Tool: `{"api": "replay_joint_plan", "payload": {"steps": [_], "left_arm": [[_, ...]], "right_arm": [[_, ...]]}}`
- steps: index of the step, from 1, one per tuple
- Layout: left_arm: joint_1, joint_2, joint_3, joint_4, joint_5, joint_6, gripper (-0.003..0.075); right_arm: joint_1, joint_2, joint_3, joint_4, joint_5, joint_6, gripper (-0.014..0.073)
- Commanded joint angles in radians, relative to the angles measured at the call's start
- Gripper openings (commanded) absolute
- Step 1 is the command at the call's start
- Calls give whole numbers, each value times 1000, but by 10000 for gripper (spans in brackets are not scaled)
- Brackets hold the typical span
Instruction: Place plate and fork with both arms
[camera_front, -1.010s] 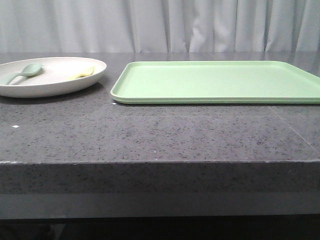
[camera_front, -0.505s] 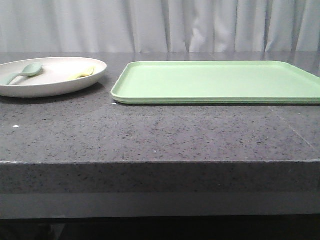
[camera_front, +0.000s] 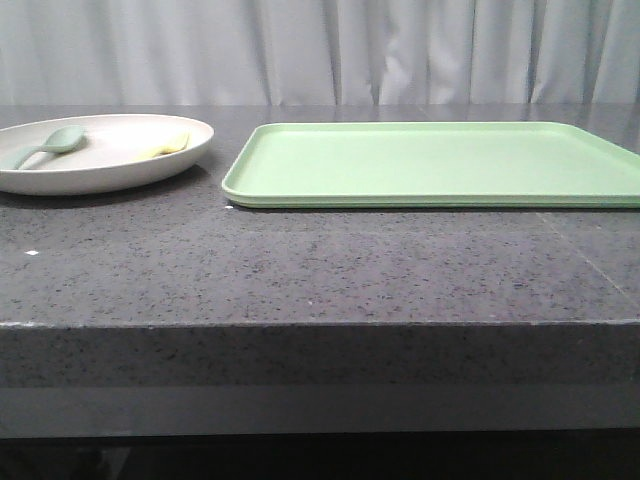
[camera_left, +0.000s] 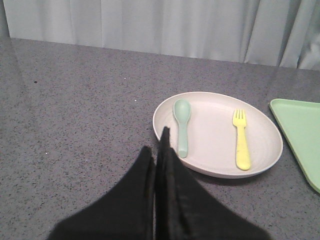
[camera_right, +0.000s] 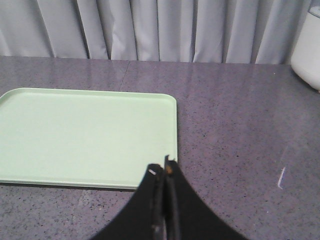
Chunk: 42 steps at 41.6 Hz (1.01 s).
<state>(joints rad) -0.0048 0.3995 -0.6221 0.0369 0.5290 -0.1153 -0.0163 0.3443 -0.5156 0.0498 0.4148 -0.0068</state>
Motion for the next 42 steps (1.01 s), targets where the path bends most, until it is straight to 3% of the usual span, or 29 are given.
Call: {"api": "replay_joint_plan", "payload": {"steps": [1, 3, 6, 8, 11, 14, 17, 25, 42], "left_arm": [[0, 16, -27, 3, -77, -7, -16], [0, 16, -27, 3, -77, -7, -5], [0, 16, -27, 12, -78, -7, 69], [0, 16, -27, 30, -79, -7, 167], [0, 16, -27, 73, -79, -7, 375], [0, 16, -27, 93, -79, -7, 557], [0, 16, -27, 93, -80, -7, 634], [0, 16, -27, 93, -80, -7, 634], [0, 18, -35, 48, -71, -7, 557]], "right_arm": [[-8, 17, -36, -10, -88, -10, -113], [-8, 17, -36, -10, -87, -10, -77], [-8, 17, -36, -10, -87, -10, 66], [-8, 17, -36, -11, -87, -10, 176], [-8, 17, -35, -11, -87, -10, 380], [-8, 17, -35, -11, -88, -10, 493], [-8, 17, -35, -11, -87, -10, 519], [-8, 17, -35, -11, -84, -10, 519], [-8, 17, -35, -10, -84, -10, 519]]}}
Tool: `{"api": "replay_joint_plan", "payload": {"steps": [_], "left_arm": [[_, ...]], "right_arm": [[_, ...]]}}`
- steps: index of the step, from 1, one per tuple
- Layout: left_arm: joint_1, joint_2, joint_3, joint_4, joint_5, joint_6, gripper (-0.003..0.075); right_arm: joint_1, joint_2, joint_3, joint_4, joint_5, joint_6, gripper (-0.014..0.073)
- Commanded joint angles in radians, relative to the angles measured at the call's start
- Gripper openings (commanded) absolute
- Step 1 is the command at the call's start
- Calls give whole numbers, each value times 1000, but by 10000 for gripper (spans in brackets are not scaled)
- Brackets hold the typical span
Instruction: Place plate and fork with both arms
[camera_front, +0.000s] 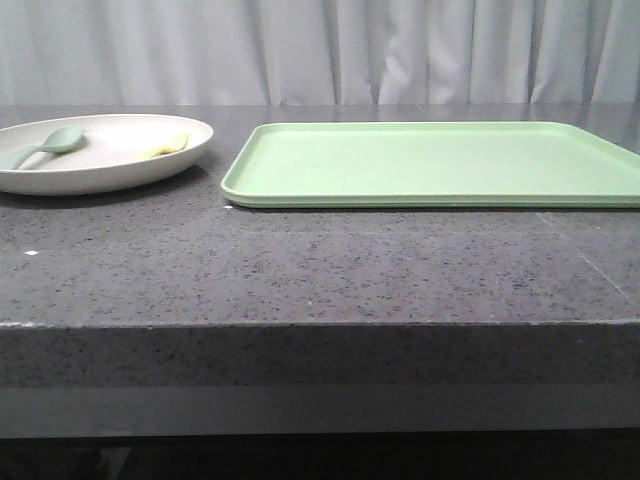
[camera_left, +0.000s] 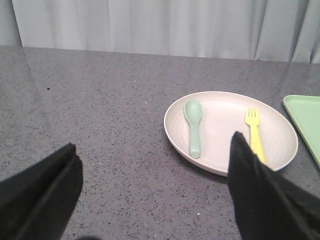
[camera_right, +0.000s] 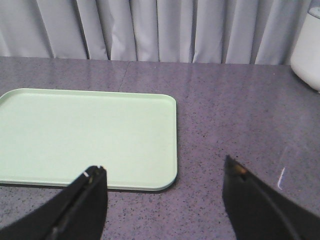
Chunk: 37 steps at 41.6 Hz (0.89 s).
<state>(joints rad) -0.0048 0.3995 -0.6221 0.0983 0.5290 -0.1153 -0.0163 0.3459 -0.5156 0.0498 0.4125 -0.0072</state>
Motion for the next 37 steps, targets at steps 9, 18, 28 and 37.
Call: {"api": "replay_joint_plan", "payload": {"steps": [9, 18, 28, 37], "left_arm": [[0, 116, -144, -9, 149, -7, 557], [0, 284, -237, -6, 287, -7, 557], [0, 505, -346, 4, 361, -5, 557], [19, 713, -477, -1, 417, 90, 557]], "right_arm": [[-8, 15, -35, -10, -82, -9, 519], [-8, 15, -35, -10, -82, -9, 519], [-8, 15, -35, -10, -83, -9, 519], [-8, 15, -35, -10, -87, -9, 519]]}}
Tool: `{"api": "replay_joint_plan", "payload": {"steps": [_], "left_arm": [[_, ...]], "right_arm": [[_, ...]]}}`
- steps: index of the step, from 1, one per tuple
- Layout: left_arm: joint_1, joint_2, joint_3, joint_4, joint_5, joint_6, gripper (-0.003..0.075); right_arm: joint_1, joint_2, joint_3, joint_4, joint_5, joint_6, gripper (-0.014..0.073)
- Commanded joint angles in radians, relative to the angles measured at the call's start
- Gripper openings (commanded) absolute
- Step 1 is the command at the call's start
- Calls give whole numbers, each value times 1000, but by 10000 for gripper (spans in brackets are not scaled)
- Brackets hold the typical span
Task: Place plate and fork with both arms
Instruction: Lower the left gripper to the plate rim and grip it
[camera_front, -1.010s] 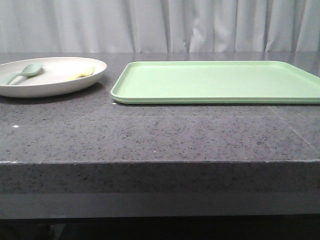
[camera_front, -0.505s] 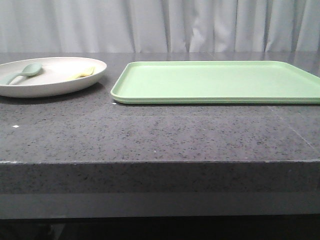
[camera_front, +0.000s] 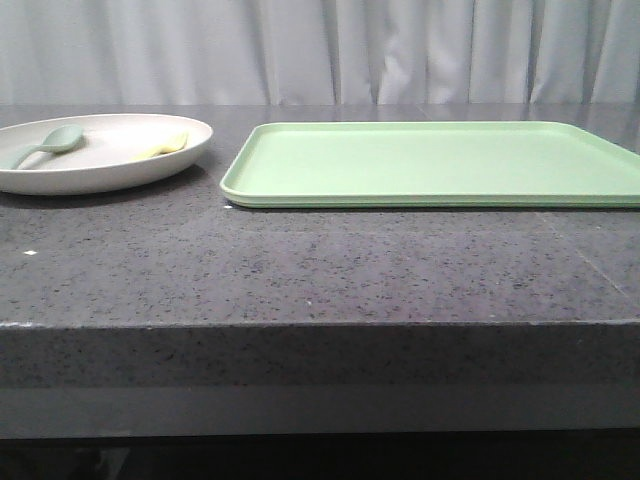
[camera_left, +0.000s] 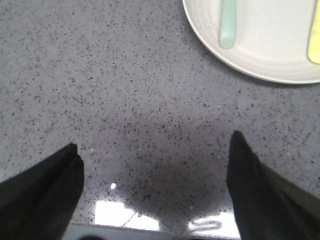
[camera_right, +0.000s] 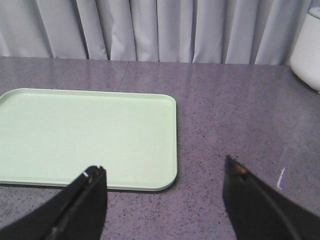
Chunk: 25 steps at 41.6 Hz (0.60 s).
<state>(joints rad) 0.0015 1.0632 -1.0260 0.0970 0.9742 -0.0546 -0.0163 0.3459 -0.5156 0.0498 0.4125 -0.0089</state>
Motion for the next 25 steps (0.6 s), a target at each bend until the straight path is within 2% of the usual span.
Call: {"api": "replay_joint_plan", "payload": {"steps": [1, 5, 10, 13, 25], "left_arm": [[22, 80, -88, -12, -24, 42, 557], [96, 179, -160, -120, -24, 133, 557], [213, 302, -259, -403, -3, 345, 557], [263, 376, -317, -527, 26, 425, 557], [293, 643, -558, -666, 151, 476, 555]], "right_arm": [[-8, 15, -35, -10, -87, -8, 519], [-8, 15, -35, -10, -87, -8, 519], [-8, 15, -35, -10, -87, -8, 519], [-8, 15, -35, -10, -97, -8, 519], [-8, 15, -35, -10, -115, -8, 519]]}}
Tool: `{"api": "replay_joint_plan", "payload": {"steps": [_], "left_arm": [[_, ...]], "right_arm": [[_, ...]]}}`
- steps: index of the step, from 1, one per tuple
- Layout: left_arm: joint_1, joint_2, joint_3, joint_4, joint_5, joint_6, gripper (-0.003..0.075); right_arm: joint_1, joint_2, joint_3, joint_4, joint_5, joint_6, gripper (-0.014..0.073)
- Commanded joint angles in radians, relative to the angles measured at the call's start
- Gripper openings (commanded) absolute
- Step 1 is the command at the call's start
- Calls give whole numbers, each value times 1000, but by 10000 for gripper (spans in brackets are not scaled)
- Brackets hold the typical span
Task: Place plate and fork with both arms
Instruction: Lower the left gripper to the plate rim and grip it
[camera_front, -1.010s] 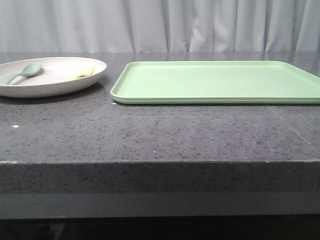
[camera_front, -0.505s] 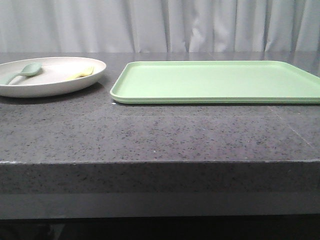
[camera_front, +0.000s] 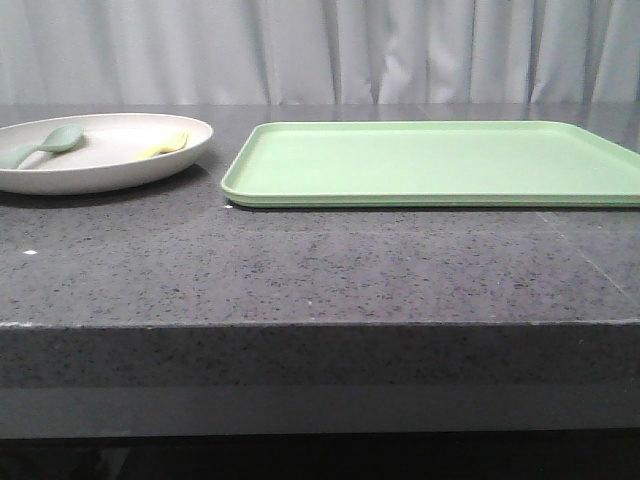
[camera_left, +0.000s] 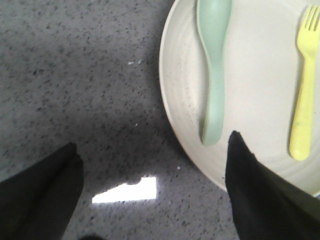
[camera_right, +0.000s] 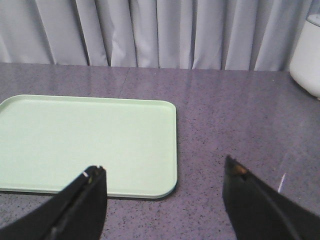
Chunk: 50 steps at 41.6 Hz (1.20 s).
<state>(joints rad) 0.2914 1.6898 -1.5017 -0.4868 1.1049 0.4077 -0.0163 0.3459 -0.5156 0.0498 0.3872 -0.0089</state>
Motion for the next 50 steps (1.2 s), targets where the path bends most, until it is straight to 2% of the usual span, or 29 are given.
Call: {"api": "replay_joint_plan", "payload": {"steps": [1, 7, 17, 28, 36, 50], "left_arm": [[3, 40, -106, -90, 30, 13, 555], [3, 139, -211, -132, 95, 13, 535], [3, 254, -294, -210, 123, 13, 427], [1, 299, -300, -251, 99, 13, 366], [1, 302, -300, -244, 91, 13, 362], [-11, 304, -300, -194, 88, 13, 279]], "right_arm": [[-8, 15, -35, -10, -90, -8, 519], [-8, 15, -35, -10, -90, -8, 519], [-8, 15, -35, -10, -90, -8, 519], [-8, 15, -35, -10, -90, -8, 519], [-8, 15, -35, -10, -90, -8, 519], [-8, 15, -35, -10, -90, -8, 519]]}}
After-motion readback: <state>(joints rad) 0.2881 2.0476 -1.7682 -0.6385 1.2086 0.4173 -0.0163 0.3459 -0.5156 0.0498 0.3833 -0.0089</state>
